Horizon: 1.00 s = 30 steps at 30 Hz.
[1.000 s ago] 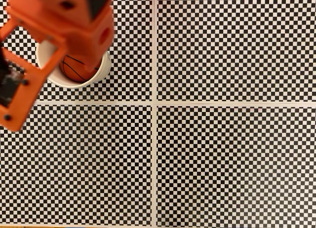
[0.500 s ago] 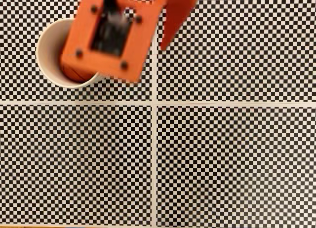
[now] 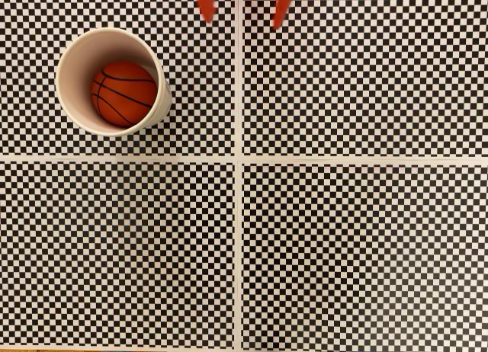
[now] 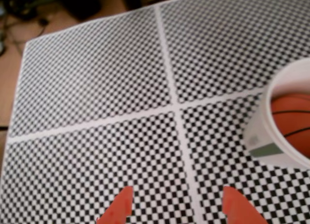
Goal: Grasp basketball and place into cup.
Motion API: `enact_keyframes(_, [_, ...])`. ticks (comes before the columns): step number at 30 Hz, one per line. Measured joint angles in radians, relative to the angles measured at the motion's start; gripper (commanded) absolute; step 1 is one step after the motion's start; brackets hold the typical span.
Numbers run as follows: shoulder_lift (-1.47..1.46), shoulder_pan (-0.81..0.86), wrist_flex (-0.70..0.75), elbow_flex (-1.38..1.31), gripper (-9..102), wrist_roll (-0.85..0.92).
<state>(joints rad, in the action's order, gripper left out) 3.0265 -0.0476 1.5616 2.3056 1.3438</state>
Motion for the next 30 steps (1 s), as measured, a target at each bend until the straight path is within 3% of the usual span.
enact_keyframes(11, [0.224,-0.005,-0.003,0.216,10,0.012])
enact_keyframes(22, [0.247,-0.002,-0.003,0.321,0,0.049])
enact_keyframes(30, [0.247,0.015,-0.173,0.451,0,0.061])
